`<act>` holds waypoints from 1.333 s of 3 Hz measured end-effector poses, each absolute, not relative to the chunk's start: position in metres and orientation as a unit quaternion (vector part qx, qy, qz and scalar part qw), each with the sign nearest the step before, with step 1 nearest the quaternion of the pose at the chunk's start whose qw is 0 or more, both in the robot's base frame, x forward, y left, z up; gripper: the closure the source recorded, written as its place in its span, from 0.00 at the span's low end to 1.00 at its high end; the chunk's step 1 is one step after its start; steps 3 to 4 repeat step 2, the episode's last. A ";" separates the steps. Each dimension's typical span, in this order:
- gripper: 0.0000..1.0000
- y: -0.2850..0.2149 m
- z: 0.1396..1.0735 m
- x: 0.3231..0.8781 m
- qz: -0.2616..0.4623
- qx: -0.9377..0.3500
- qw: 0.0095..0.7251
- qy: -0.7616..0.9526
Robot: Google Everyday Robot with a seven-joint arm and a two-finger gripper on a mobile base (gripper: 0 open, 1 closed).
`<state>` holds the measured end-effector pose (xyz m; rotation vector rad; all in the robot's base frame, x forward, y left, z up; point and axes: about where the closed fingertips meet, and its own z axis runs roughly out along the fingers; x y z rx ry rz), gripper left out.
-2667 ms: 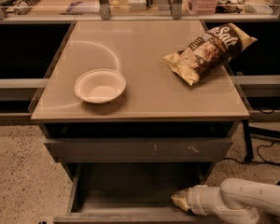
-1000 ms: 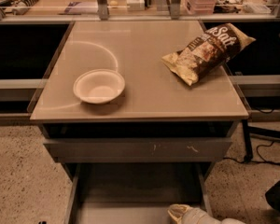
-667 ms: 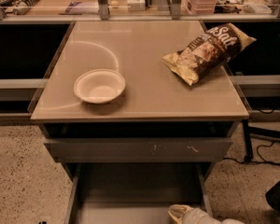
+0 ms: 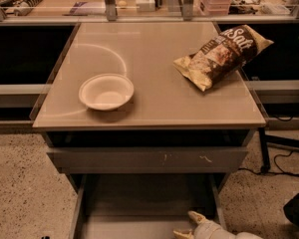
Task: Open middle drawer
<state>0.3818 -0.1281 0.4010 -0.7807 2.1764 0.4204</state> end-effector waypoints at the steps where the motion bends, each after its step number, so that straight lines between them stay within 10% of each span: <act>1: 0.00 -0.128 0.401 0.382 0.165 -0.307 0.385 0.855; 4: 0.00 -0.128 0.401 0.382 0.165 -0.307 0.385 0.855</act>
Offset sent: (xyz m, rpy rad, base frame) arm 0.0000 0.0000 0.0000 0.0000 0.0000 0.0000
